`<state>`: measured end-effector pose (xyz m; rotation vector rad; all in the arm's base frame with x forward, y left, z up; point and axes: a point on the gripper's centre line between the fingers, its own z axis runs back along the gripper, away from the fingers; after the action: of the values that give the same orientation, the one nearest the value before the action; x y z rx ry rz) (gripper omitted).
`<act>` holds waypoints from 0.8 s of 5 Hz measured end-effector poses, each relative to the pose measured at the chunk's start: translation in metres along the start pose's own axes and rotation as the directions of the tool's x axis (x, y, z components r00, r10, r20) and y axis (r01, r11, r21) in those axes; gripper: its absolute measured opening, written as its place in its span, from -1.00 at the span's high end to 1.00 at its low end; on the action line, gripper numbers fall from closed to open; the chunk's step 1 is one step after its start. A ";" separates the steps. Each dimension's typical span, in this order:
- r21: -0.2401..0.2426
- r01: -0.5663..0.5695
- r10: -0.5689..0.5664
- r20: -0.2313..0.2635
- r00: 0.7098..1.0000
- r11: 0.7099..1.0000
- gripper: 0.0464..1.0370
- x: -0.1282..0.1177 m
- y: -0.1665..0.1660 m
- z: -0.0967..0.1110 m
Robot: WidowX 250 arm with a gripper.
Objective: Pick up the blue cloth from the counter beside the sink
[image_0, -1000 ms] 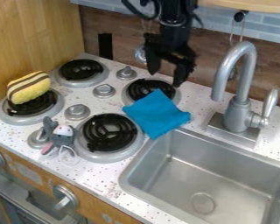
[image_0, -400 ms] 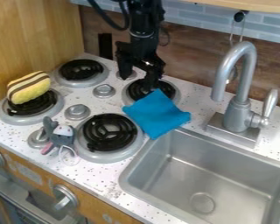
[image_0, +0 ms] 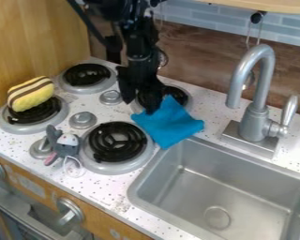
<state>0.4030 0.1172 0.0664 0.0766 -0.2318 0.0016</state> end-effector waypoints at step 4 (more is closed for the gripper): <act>-0.051 0.217 -0.205 0.185 0.961 0.975 -0.93 0.010 -0.025 -0.020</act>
<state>0.4177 0.0941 0.0479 0.0301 -0.4027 -0.2271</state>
